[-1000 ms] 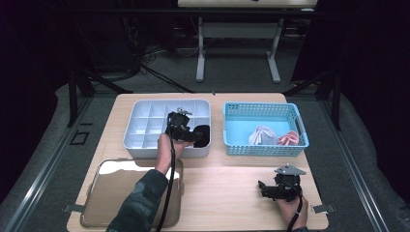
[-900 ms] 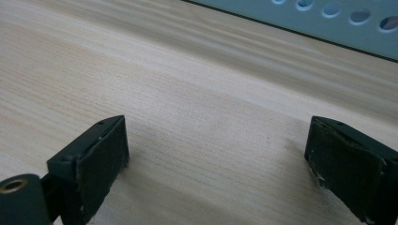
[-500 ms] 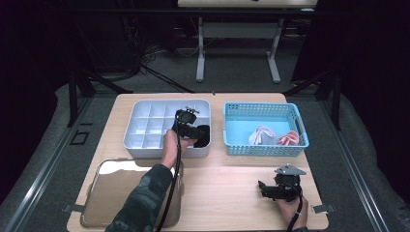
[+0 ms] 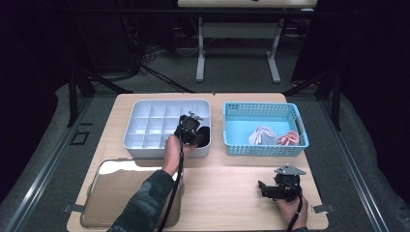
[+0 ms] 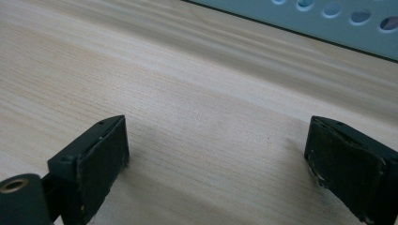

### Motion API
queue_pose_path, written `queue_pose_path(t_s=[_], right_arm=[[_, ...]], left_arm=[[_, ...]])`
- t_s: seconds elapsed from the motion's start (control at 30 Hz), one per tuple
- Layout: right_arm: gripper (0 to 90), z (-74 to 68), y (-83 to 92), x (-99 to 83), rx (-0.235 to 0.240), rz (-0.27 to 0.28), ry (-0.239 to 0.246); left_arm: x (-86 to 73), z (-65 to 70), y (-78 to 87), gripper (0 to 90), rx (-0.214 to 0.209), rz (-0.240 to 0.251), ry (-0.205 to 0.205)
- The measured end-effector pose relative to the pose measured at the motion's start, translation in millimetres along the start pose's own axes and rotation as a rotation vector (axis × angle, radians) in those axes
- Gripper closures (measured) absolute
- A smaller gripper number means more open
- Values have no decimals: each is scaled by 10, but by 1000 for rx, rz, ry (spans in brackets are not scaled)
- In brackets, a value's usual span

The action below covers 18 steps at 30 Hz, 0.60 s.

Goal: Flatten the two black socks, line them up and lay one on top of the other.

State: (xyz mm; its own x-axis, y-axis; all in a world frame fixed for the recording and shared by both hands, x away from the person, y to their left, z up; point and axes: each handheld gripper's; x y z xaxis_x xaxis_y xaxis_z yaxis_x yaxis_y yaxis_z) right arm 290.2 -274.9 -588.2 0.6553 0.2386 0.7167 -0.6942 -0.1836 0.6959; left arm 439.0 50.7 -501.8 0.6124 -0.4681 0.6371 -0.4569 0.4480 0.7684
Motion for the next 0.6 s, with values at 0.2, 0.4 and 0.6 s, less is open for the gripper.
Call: queue_pose_path(t_s=[0.2,0.4,0.6], right_arm=[[62,-1,1,0,0,-1,-1],[63,-1,2,-1,1,-1,-1],[63,-1,2,-1,1,-1,-1]], left_arm=[[-62,-14,-18,739,-42,-24,8],[-53,-73,38,670,-83,-30,30],[46,-181,158,514,-91,39,83]])
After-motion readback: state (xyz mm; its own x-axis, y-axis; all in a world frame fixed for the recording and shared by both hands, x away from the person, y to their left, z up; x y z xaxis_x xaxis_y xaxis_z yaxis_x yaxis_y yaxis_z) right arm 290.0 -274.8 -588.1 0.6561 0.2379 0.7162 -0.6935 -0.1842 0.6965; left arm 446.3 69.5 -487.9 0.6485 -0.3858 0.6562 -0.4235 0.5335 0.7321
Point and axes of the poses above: each handheld gripper's, and its own axes: y roughly backward along the jaws, x roughly out of its top, z roughly to its right, and after that the axes turned 4 degrees about -x, right-handed
